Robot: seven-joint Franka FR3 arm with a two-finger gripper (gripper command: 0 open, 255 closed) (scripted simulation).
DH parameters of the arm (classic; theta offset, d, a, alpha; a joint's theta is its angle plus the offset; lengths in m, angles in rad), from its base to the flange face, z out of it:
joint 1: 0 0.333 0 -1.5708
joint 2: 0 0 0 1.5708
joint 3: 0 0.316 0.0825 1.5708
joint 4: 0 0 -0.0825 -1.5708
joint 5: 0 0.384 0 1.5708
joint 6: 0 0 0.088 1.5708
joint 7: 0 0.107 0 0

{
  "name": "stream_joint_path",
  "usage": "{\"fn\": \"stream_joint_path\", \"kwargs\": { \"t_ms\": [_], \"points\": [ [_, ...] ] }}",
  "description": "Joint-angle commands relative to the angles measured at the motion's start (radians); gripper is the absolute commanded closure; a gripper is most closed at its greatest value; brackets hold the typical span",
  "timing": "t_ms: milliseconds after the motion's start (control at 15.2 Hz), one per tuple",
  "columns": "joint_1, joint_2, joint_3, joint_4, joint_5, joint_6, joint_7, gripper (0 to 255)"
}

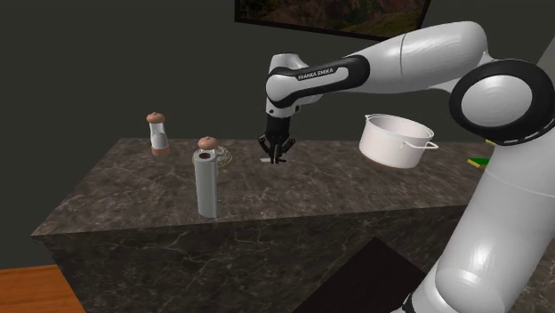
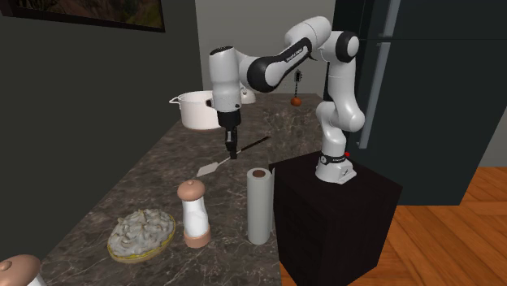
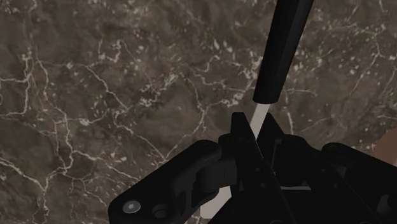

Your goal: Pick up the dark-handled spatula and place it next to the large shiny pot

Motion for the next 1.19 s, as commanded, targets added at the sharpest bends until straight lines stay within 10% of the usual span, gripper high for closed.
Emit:
{"fn": "stream_joint_path", "kwargs": {
  "t_ms": [0,1122],
  "points": [
    [-0.001,-0.007,0.000,0.018,0.001,-0.025,-0.001,255],
    [-0.001,-0.020,0.000,0.230,0.001,-0.250,0.005,255]
  ]
}}
